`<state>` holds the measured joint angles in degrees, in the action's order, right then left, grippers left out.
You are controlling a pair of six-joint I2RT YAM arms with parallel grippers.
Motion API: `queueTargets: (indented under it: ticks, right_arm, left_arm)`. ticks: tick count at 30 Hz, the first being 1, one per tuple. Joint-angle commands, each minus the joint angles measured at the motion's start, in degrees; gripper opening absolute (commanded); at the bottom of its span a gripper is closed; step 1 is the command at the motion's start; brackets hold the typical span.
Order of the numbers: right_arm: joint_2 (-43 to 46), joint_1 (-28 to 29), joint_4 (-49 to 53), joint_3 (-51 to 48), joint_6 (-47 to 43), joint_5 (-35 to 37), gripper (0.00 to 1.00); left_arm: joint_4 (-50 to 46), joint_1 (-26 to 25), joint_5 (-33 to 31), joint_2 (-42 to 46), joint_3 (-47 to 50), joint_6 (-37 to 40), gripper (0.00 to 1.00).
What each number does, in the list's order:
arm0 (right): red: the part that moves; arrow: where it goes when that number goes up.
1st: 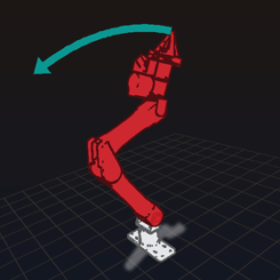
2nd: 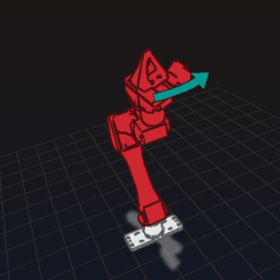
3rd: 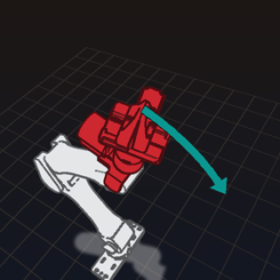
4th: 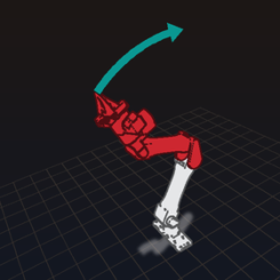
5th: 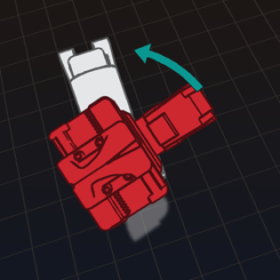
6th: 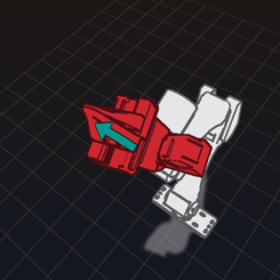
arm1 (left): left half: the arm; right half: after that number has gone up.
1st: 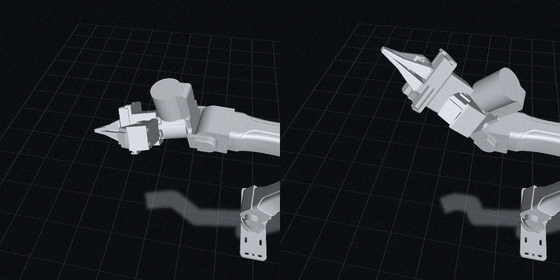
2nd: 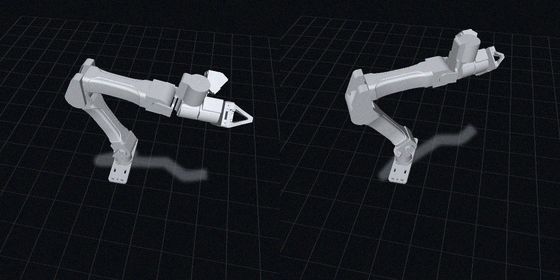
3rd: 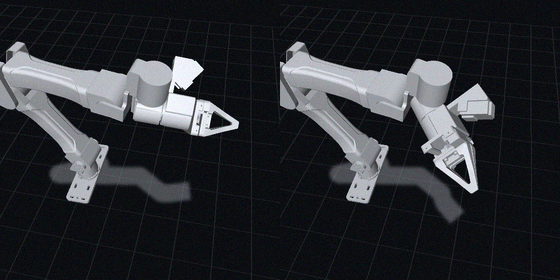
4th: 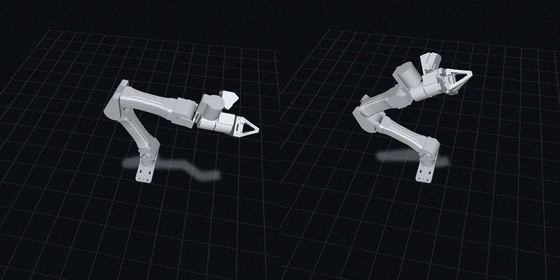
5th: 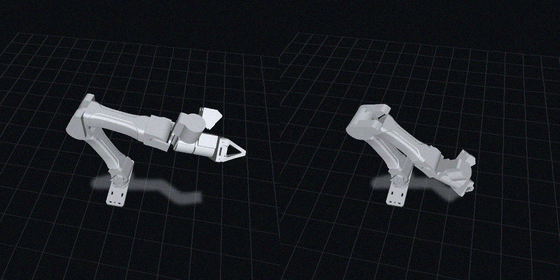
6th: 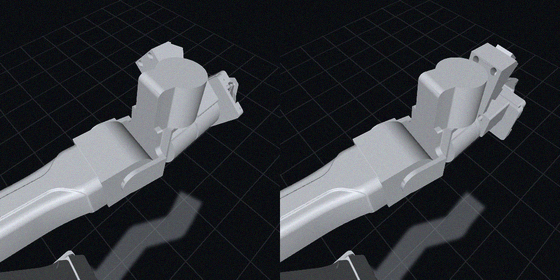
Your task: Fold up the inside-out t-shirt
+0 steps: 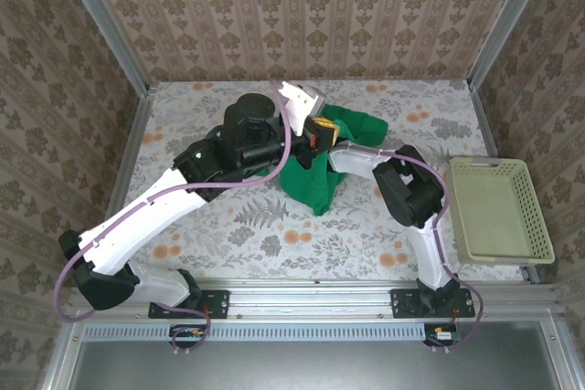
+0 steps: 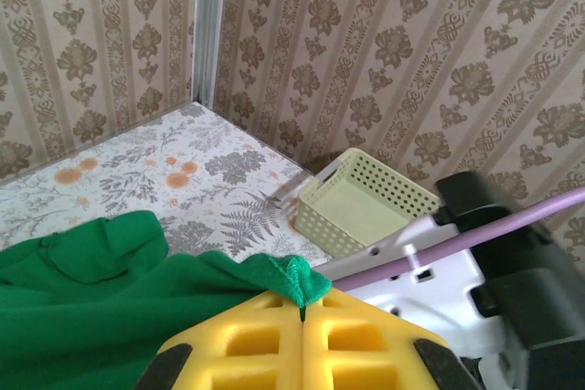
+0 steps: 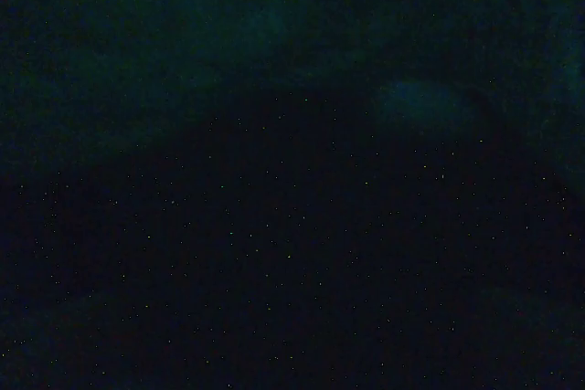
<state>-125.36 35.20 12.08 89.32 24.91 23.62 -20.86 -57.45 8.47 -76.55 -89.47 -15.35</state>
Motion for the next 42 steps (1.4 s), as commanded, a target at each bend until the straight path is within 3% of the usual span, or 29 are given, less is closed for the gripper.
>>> queueTargets:
  ticks: [1, 12, 15, 18, 23, 30, 37, 42]
  right_arm:
    - [-5.0, -0.7, 17.9, 6.3, 3.3, 3.5, 0.98]
    - [-13.6, -1.7, 32.0, 20.2, 2.8, 4.6, 0.98]
    - [-14.6, -1.7, 32.8, 21.1, 2.1, 5.1, 0.90]
    - [-13.4, -1.6, 31.0, 19.2, 1.2, 4.9, 0.74]
    - [-3.6, -0.9, 16.1, 5.2, -2.0, 1.0, 0.37]
    - [11.7, 2.6, -3.9, -15.5, -6.2, -4.2, 0.04]
    - [24.8, 9.3, -20.2, -32.6, -11.1, -8.5, 0.00]
    - [29.7, 12.1, -26.5, -38.5, -10.7, -9.2, 0.00]
  left_arm:
    - [2.8, -0.7, -0.8, 0.6, -3.5, 0.3, 0.00]
    - [1.7, 2.0, -3.8, 1.4, -5.0, -1.0, 0.00]
    - [1.3, 3.4, -4.7, 1.6, -5.0, -1.3, 0.00]
    - [-0.9, 5.6, -6.5, 1.0, -6.0, -1.8, 0.00]
    - [-5.6, 11.7, -8.8, -1.3, -7.8, -1.6, 0.00]
    - [-10.3, 21.8, -12.9, -6.3, -7.5, -1.8, 0.00]
    - [-14.9, 35.0, -10.0, -16.7, -6.0, -6.6, 0.00]
    - [-16.7, 39.7, -9.3, -24.0, -4.3, -7.9, 0.00]
